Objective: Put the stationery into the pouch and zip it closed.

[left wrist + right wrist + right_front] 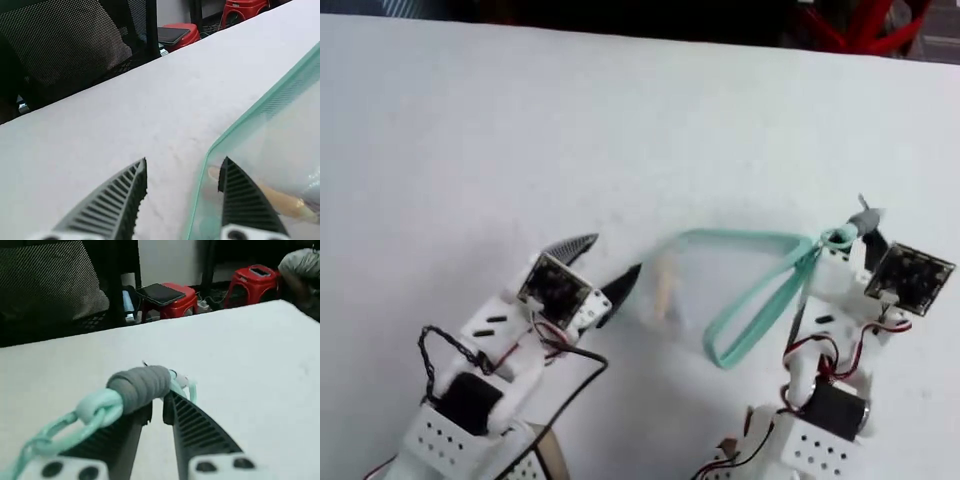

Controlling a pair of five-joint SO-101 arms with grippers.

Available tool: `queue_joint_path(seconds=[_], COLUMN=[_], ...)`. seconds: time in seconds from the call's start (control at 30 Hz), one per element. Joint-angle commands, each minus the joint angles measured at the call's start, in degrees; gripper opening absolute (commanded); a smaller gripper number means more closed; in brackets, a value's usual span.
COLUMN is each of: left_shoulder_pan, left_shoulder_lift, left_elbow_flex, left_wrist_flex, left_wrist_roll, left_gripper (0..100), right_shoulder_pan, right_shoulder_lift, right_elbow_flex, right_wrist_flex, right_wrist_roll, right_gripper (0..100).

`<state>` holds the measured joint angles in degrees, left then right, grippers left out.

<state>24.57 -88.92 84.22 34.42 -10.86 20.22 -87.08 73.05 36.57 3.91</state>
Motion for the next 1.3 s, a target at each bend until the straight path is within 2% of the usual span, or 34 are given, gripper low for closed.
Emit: queue_joint_path(seconds=[0.0,0.13,0.23,0.27,0.33,0.4,0.47,0.5,0.67,0.77,0.93,1.1,1.27], left_shoulder_pan=[0.0,0.0,0.0,0.0,0.0,0.0,0.0,0.0,0.0,-0.2,-0.1,-0.3,-0.4], left_shoulder_lift=[-1.0,-0.9,-0.9,-0.9,-0.9,-0.9,-0.9,-0.9,-0.9,-0.9,-0.9,-1.1,-1.1], left_elbow_flex=[1.1,4.3,4.8,4.8,4.8,4.9,4.9,4.9,4.9,5.0,5.1,4.9,4.8], left_wrist_flex=[-1.1,-5.8,-6.4,-6.3,-6.3,-6.3,-6.4,-6.4,-6.5,-6.4,-6.4,-6.2,-6.2], left_wrist_roll=[0.2,0.2,0.2,0.2,0.2,0.2,0.2,0.2,0.2,0.2,0.2,0.2,0.2], left_gripper=[24,24,24,24,24,24,23,23,23,23,23,23,23], right_shoulder_pan=[2.0,4.2,4.2,4.2,4.9,9.5,15.0,17.1,20.2,19.6,13.8,8.8,7.0], right_shoulder_lift=[-0.7,-0.7,-0.7,-0.6,-0.6,-0.6,-0.7,-0.7,-0.7,-0.7,-0.7,-0.7,-0.1], right_elbow_flex=[-7.0,-10.3,-11.1,-10.8,-9.8,-8.1,-6.0,-5.0,-4.0,-4.0,-4.7,-10.9,-14.7], right_wrist_flex=[3.2,5.8,14.8,17.4,23.3,27.7,28.2,27.2,26.2,33.0,48.7,62.5,62.2], right_wrist_roll=[11.1,23.7,35.0,41.3,59.1,76.3,87.5,90.2,89.5,91.7,101.5,103.6,104.2], right_gripper=[4.9,4.5,4.5,4.5,4.5,4.5,4.5,4.5,4.9,4.9,4.5,4.5,4.5])
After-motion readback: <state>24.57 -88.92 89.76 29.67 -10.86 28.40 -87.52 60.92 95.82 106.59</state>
